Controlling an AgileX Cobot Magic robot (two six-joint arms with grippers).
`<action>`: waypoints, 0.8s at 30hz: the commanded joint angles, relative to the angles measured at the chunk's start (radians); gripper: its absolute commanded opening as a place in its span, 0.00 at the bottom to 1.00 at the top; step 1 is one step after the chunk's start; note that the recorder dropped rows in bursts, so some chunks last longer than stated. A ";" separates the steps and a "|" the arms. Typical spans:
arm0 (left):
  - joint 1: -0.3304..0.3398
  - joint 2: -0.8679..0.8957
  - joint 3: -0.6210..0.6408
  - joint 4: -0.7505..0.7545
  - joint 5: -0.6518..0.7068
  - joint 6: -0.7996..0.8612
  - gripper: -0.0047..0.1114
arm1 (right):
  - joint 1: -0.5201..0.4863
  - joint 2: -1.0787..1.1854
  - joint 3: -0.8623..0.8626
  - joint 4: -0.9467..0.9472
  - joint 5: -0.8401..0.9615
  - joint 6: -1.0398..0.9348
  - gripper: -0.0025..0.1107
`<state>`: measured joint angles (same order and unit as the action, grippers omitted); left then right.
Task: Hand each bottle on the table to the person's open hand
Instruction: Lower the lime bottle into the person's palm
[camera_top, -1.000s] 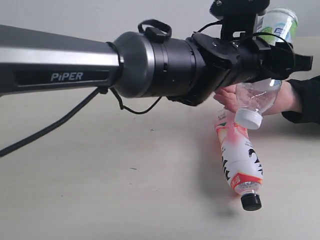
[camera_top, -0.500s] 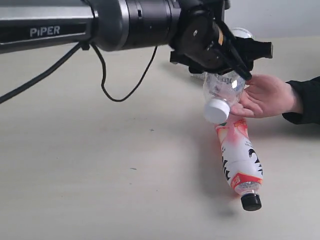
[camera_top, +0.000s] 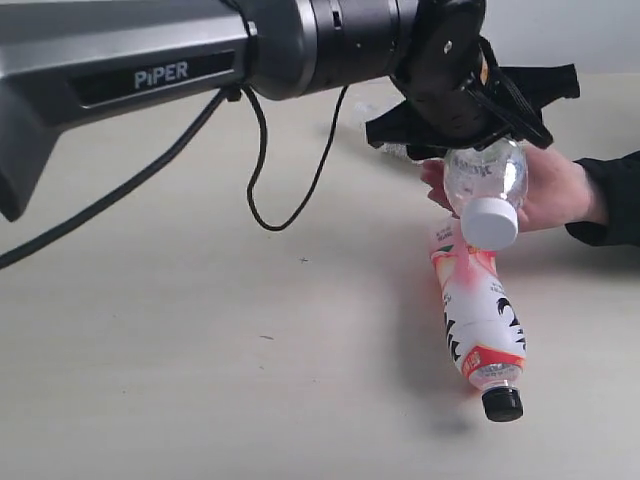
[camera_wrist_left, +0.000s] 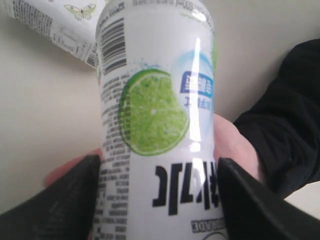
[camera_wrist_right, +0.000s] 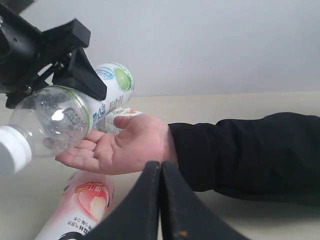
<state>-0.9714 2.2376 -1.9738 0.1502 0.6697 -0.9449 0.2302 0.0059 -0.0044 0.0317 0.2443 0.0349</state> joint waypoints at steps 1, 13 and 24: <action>-0.028 0.034 -0.008 0.005 -0.073 -0.013 0.04 | -0.003 -0.006 0.004 -0.003 -0.007 -0.005 0.02; -0.026 0.077 -0.008 0.021 -0.092 -0.048 0.04 | -0.003 -0.006 0.004 -0.003 -0.007 -0.005 0.02; -0.026 0.077 -0.008 0.032 -0.092 -0.025 0.60 | -0.003 -0.006 0.004 -0.003 -0.007 -0.005 0.02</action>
<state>-0.9970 2.3153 -1.9761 0.1769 0.5902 -0.9811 0.2302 0.0059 -0.0044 0.0317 0.2443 0.0349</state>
